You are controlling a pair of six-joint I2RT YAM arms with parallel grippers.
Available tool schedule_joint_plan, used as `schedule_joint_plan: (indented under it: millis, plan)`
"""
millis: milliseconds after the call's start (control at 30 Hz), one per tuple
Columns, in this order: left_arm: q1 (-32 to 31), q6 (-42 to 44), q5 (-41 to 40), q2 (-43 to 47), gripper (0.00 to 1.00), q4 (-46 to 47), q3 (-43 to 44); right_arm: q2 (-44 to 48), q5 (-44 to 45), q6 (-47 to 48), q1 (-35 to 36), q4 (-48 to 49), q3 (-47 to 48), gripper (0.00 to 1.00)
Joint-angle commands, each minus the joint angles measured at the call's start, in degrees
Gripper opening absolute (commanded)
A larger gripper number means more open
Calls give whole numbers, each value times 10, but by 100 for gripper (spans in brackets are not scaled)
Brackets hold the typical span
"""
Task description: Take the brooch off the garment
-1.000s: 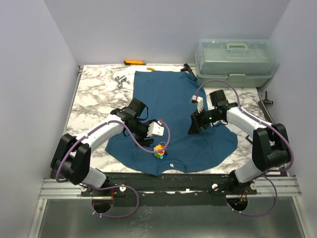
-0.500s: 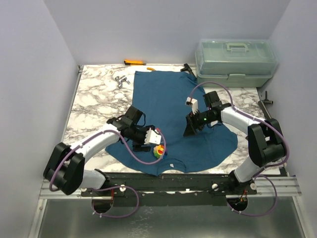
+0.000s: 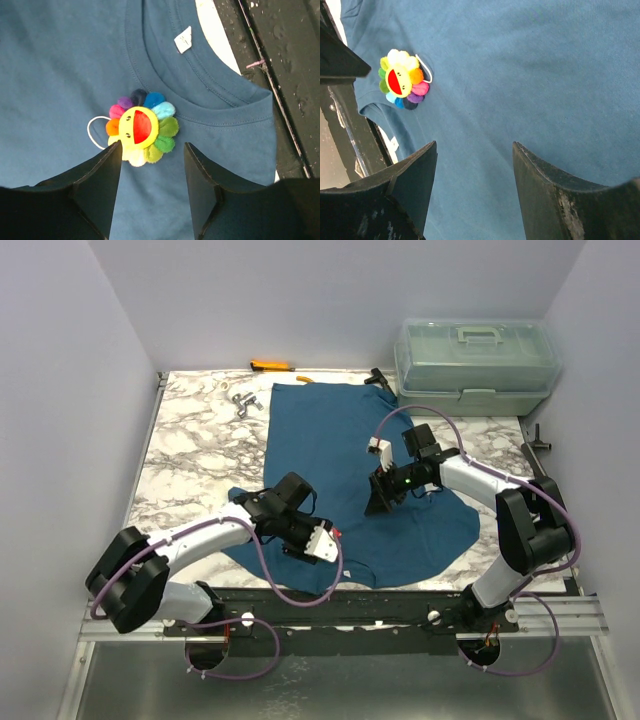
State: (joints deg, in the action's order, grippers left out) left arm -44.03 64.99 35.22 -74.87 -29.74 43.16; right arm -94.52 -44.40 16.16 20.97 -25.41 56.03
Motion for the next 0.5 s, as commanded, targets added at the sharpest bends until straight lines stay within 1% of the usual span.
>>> schedule_joint_plan:
  millis: [0, 133, 200, 300, 467]
  plan:
    - [-57, 48, -55, -26, 53, 7, -12, -7, 8, -9, 5, 11, 15, 65]
    - [-112, 58, -113, -36, 50, 37, -41, -8, 11, -8, 7, 8, 15, 65]
    - [-117, 57, -132, -36, 51, 56, -47, -6, 10, -7, 8, 6, 14, 65]
    - [-118, 63, -162, -32, 52, 59, -46, -2, 8, -6, 9, 5, 12, 65]
    - [-117, 65, -164, -19, 52, 64, -49, 1, 3, -4, 9, 4, 11, 65]
